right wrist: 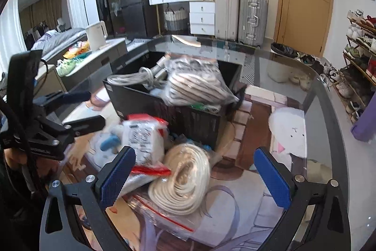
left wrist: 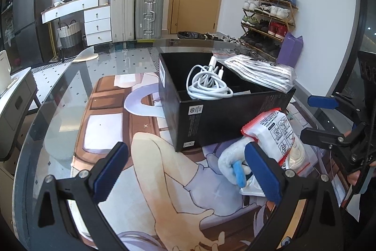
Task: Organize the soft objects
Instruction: 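Move the right gripper to the red-edged white packet while the left approaches the white plush toy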
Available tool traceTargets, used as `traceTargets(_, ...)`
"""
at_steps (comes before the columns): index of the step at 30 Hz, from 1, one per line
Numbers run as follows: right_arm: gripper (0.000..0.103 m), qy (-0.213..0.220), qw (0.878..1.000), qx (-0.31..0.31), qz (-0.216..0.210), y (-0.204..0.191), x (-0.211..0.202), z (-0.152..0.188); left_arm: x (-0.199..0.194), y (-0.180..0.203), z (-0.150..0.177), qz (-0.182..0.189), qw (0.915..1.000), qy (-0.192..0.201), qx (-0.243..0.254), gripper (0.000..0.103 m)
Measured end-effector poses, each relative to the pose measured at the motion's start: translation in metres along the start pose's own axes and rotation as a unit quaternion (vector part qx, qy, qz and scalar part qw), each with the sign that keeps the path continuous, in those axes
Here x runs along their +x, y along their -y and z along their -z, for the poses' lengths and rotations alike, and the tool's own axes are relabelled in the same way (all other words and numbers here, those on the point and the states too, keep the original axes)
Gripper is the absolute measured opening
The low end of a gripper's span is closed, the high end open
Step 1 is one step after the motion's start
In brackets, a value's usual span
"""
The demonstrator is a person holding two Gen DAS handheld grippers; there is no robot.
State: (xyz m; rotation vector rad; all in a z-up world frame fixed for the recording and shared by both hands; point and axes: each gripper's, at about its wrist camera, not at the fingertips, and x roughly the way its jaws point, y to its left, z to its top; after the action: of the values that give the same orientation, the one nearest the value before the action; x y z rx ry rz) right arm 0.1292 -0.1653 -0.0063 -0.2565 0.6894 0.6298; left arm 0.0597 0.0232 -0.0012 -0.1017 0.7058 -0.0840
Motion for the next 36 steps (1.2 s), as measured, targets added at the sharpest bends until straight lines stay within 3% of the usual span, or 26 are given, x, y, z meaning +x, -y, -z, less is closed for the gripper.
traceTargets(8, 0.102, -0.035, 0.999, 0.007, 0.023, 0.021, 0.007, 0.008, 0.001, 0.001, 0.000, 0.003, 1.0000, -0.005, 0.001, 0.100)
traceTargets(25, 0.102, -0.083, 0.996, -0.032, -0.011, -0.007, 0.032, 0.019, 0.002, 0.005, 0.002, 0.002, 0.9999, -0.008, 0.012, 0.100)
traceTargets(36, 0.102, -0.042, 0.999, -0.021, -0.023, -0.015, 0.018, 0.012, 0.002, 0.006, 0.002, 0.002, 0.9999, -0.009, 0.013, 0.100)
